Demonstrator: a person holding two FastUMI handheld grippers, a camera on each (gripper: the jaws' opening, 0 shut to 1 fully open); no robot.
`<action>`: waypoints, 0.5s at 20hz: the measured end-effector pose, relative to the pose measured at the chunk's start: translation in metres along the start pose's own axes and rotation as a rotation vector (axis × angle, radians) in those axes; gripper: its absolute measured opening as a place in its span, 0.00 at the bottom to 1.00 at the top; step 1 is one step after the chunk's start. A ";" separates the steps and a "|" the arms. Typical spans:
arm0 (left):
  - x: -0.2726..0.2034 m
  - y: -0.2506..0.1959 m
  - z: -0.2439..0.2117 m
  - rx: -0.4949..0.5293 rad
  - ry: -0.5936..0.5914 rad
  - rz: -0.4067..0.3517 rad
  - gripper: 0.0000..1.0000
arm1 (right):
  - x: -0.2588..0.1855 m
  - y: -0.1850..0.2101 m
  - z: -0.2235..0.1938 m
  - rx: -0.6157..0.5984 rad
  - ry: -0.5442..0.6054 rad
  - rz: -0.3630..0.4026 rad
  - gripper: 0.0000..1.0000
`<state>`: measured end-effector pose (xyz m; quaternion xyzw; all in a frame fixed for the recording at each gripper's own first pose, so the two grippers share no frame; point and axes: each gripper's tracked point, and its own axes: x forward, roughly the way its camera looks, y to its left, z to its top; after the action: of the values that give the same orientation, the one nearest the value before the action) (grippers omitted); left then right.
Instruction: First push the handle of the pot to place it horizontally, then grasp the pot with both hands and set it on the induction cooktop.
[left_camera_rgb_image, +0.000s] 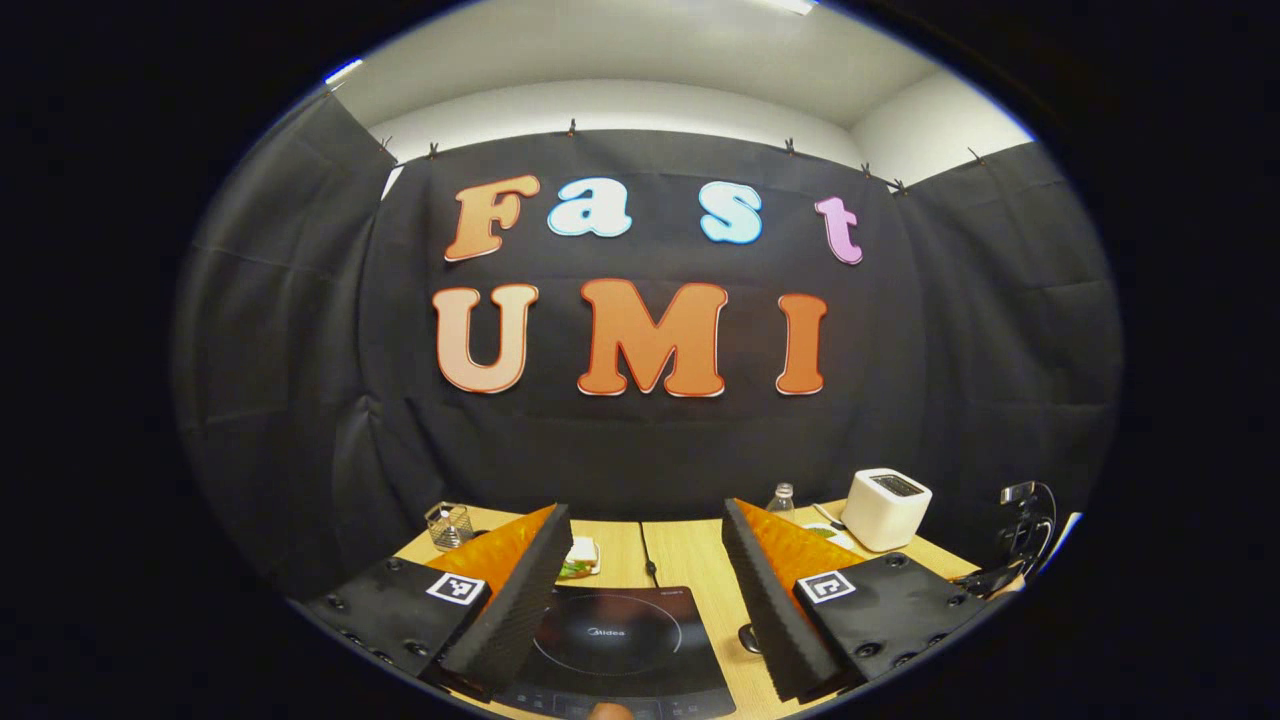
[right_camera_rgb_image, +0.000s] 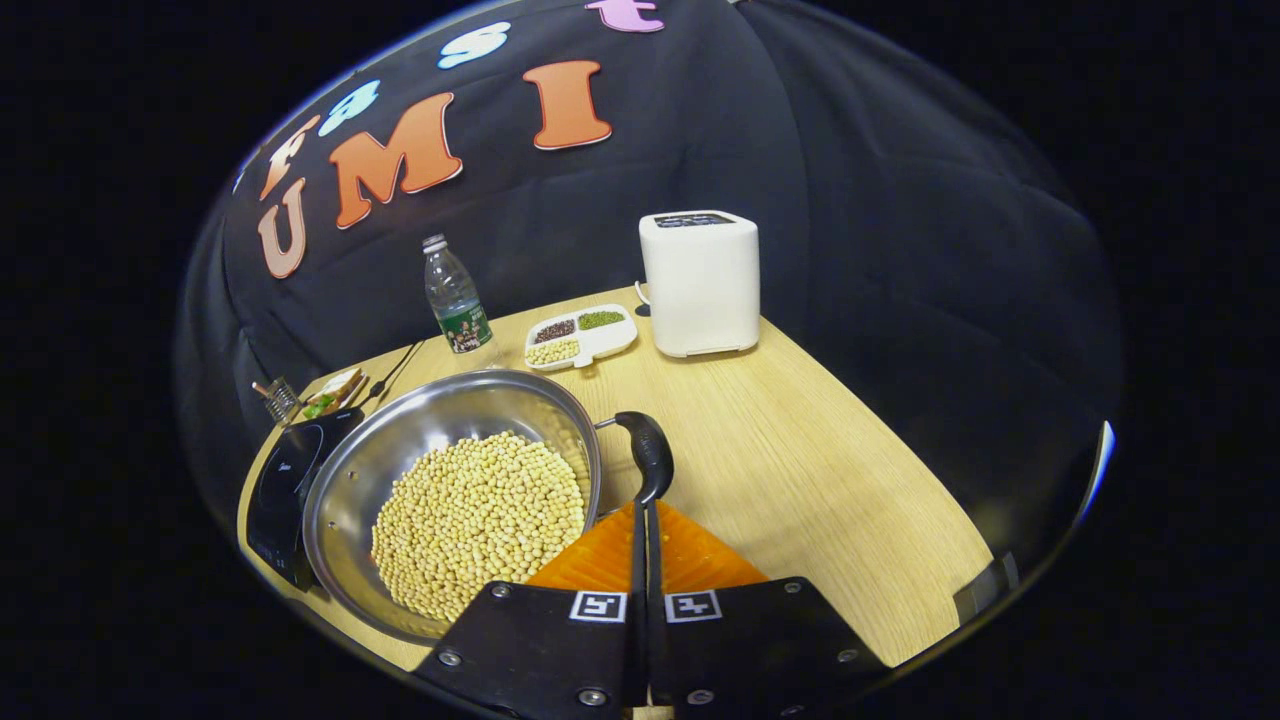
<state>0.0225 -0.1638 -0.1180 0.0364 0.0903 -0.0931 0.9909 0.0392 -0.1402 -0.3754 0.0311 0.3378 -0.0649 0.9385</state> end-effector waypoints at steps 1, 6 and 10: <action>0.003 -0.005 -0.009 0.004 0.013 -0.006 0.99 | -0.003 -0.003 0.001 -0.003 -0.001 -0.007 0.00; 0.024 -0.042 -0.062 -0.001 0.104 -0.056 0.99 | -0.019 -0.006 0.014 0.028 -0.034 -0.006 0.02; 0.040 -0.069 -0.106 -0.033 0.182 -0.098 0.98 | -0.030 -0.006 0.021 0.000 -0.053 -0.019 0.18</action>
<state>0.0299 -0.2293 -0.2330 0.0238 0.1833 -0.1360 0.9733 0.0289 -0.1455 -0.3401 0.0263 0.3131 -0.0745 0.9464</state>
